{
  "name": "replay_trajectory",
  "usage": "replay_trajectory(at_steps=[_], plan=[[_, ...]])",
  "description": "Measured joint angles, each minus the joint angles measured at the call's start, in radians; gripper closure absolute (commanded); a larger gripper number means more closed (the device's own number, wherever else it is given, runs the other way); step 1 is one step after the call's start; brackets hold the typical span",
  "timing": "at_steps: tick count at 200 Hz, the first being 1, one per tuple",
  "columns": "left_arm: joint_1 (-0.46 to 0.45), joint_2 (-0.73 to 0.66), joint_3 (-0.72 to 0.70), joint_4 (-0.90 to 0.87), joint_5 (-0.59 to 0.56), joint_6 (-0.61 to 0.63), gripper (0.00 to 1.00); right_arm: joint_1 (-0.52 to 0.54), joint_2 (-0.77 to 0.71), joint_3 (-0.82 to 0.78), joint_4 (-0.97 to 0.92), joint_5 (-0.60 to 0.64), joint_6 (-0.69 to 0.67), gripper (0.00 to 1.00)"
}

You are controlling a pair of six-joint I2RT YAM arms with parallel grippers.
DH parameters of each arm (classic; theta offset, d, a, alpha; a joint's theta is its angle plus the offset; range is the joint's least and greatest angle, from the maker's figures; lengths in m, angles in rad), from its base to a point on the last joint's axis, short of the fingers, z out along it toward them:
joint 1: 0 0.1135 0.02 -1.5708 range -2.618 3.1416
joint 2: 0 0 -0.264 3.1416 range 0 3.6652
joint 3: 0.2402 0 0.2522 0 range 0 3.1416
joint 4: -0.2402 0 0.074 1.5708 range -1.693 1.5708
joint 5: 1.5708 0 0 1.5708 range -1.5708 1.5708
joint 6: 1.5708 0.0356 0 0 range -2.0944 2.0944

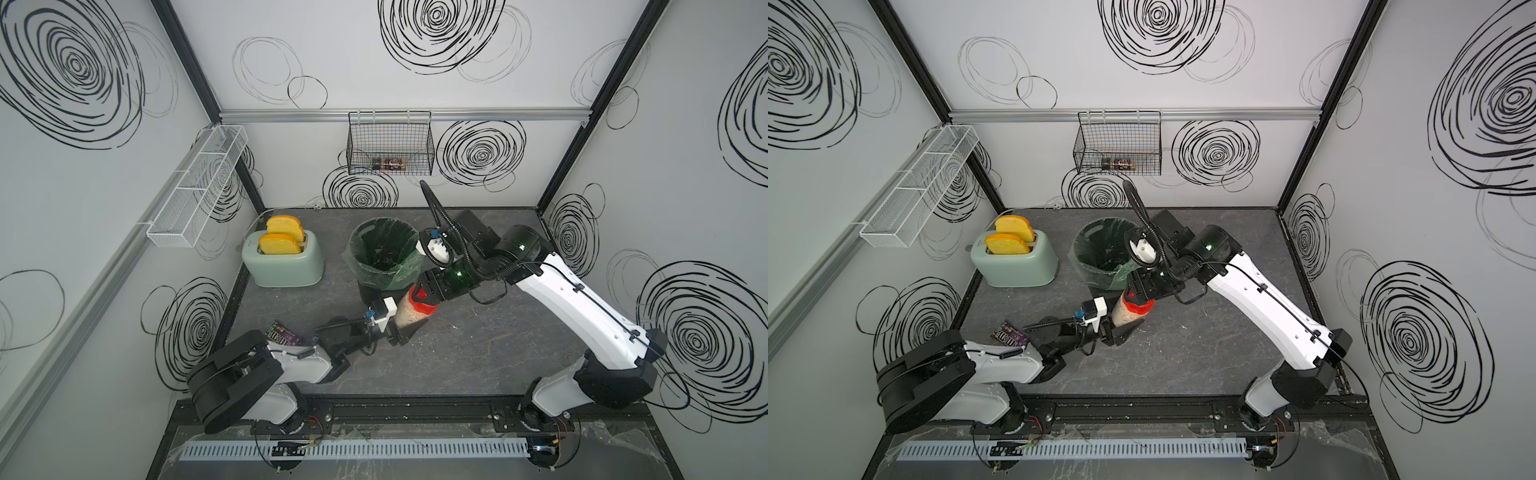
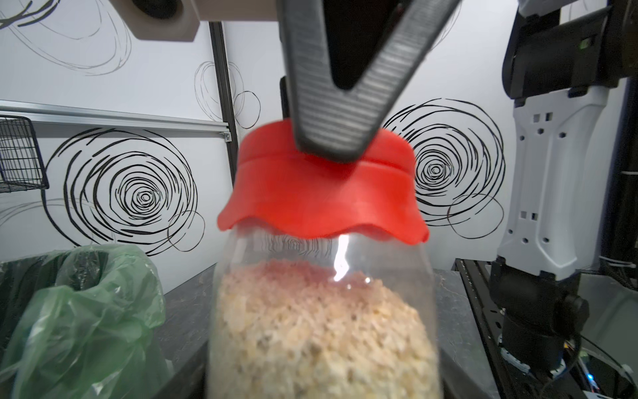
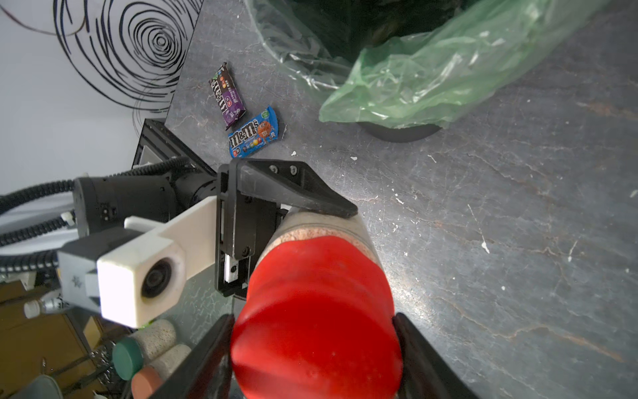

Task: Empty expired oatmeal from jars
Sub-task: Open the lid of the jar.

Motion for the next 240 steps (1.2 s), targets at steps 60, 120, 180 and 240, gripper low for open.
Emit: replay_trajectory(at_steps=[60, 120, 180, 240], plan=[[0.023, -0.045, 0.0, -0.045, 0.137, -0.067, 0.69, 0.007, -0.078, -0.089, 0.051, -0.04, -0.201, 0.73], [0.075, -0.095, 0.006, -0.095, 0.266, -0.138, 0.69, 0.016, -0.113, -0.136, 0.114, -0.066, -0.358, 0.75], [0.092, -0.19, 0.017, -0.257, 0.352, -0.151, 0.68, 0.021, -0.125, -0.153, 0.106, -0.09, -0.549, 0.79], [0.091, -0.248, 0.037, -0.373, 0.384, -0.111, 0.69, 0.038, -0.154, -0.17, 0.103, -0.084, -0.658, 0.8]])
